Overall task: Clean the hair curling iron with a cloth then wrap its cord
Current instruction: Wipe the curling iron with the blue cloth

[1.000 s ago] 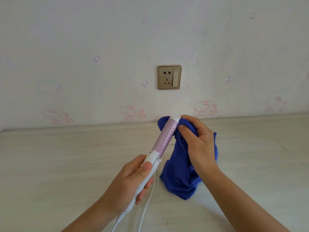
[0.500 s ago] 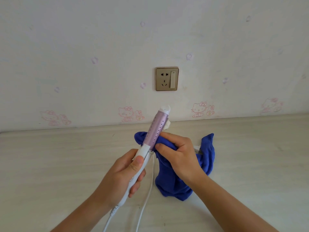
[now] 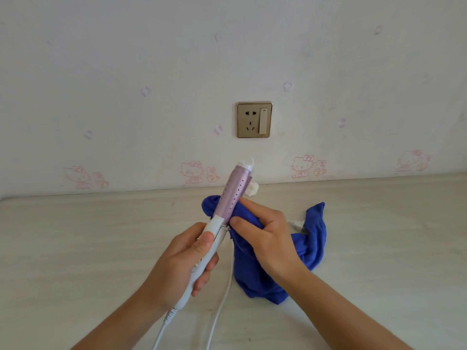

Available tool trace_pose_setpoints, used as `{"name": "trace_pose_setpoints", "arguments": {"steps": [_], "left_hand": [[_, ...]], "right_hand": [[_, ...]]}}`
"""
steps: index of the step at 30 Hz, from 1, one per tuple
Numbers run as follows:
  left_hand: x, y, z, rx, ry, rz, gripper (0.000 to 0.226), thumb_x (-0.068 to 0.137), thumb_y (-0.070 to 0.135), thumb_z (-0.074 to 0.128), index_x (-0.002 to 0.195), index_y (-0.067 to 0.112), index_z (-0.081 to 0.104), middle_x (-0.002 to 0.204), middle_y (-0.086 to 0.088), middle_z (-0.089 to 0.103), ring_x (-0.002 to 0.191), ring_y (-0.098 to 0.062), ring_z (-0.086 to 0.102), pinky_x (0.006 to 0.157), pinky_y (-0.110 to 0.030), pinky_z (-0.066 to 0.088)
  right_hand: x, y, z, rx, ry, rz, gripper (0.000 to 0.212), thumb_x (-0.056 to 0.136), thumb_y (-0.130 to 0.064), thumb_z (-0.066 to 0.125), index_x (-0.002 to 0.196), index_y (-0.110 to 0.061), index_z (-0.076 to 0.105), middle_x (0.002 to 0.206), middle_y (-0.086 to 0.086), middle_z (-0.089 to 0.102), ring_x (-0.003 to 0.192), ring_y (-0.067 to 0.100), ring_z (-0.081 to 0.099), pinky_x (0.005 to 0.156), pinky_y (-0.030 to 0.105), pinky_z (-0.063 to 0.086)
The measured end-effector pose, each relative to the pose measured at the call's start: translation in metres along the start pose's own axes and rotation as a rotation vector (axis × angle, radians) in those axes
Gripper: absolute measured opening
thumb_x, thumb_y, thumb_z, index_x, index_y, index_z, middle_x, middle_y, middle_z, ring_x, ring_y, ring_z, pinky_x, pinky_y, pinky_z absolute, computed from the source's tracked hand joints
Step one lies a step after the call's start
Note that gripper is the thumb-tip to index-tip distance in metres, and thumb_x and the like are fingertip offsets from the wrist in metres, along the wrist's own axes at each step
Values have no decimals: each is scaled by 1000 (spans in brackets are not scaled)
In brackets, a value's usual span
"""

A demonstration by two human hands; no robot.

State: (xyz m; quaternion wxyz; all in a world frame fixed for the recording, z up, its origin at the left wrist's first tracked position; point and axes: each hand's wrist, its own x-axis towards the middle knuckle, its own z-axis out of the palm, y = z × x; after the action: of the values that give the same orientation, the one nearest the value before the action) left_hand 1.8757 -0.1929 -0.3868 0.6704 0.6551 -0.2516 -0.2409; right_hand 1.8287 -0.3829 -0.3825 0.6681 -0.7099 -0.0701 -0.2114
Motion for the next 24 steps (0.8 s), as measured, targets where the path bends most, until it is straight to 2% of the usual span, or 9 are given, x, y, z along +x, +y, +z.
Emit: {"name": "trace_pose_setpoints", "arguments": {"steps": [3,6,10,12,18,21,24], "left_hand": [[0,0,2,-7,-31,8,50,90,58,59,114,15,66,71,-11,52,43,-20,38,42,-27,33],[-1,-2,9,-18,-53,3,52,87,61,60,111,15,66,72,-11,52,44,-20,38,42,-27,32],[-7,-7,12,31,-71,-21,47,86,64,58,107,23,68,72,-9,54,44,-19,39,42,-27,33],[-8,-8,12,39,-64,-26,46,86,65,58,106,25,67,71,-7,55,45,-18,40,42,-26,34],[-3,-5,4,9,-2,8,59,86,64,59,115,13,63,72,-12,53,44,-21,39,42,-28,34],[-5,-4,4,1,-15,-2,55,85,64,58,112,17,66,71,-11,53,44,-20,39,42,-27,34],[-5,-4,8,-2,-36,-5,53,86,63,58,107,16,65,71,-11,53,44,-20,39,42,-27,33]], "right_hand": [[0,-4,-2,-33,43,-30,30,97,-2,59,112,-24,74,95,8,75,88,24,71,80,36,60],[4,-6,-12,-72,211,-30,34,96,-8,64,108,-39,68,95,-5,76,87,13,73,75,24,59],[10,-10,-28,-52,344,9,30,97,-9,66,100,-39,72,92,-12,75,85,5,71,71,17,56],[9,-11,-26,-42,326,11,30,97,-9,66,101,-37,73,94,-11,75,87,5,71,73,16,56],[-2,-5,2,-7,107,4,31,93,0,65,105,-27,76,95,-3,77,88,12,73,78,21,57],[-2,-5,-1,-32,87,7,29,93,2,65,106,-22,75,95,-1,78,88,16,74,78,23,58],[1,-11,-7,-67,173,-25,33,93,-1,66,102,-31,75,95,-6,77,90,12,73,77,20,57]]}}
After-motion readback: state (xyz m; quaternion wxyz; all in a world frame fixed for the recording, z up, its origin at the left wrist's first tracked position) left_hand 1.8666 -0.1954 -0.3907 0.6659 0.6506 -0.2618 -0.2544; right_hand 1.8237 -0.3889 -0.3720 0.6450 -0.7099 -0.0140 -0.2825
